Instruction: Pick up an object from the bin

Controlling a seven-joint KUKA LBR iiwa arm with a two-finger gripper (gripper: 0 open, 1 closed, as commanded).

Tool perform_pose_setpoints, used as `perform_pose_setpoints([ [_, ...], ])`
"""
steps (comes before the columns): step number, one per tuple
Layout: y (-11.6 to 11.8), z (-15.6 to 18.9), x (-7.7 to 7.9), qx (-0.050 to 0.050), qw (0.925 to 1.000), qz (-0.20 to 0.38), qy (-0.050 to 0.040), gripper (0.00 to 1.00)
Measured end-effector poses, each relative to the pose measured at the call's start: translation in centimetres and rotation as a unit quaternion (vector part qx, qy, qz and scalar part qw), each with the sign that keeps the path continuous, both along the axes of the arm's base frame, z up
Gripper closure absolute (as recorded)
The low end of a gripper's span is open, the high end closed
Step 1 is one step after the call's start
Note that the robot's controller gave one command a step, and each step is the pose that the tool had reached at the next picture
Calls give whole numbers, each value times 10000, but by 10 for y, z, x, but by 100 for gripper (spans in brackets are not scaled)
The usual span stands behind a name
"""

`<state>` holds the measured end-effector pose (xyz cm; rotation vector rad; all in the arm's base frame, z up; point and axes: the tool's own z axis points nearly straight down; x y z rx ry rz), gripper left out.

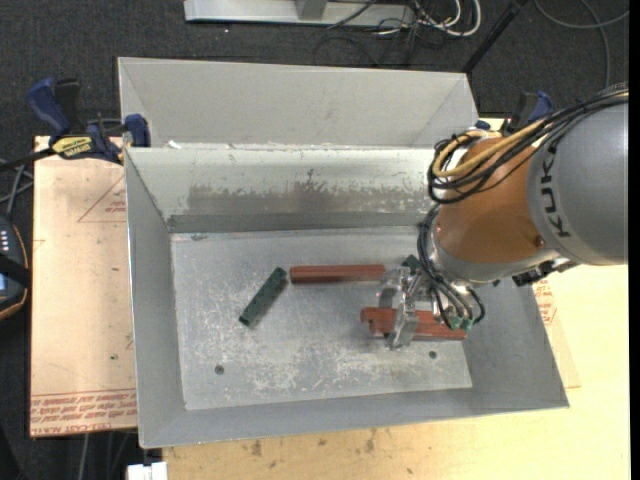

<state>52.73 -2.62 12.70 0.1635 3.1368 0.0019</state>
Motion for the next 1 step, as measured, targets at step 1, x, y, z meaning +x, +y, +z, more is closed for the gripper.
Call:
perform_pose_setpoints([
  [1,0,12,1,-1,10000,2,-26,100],
])
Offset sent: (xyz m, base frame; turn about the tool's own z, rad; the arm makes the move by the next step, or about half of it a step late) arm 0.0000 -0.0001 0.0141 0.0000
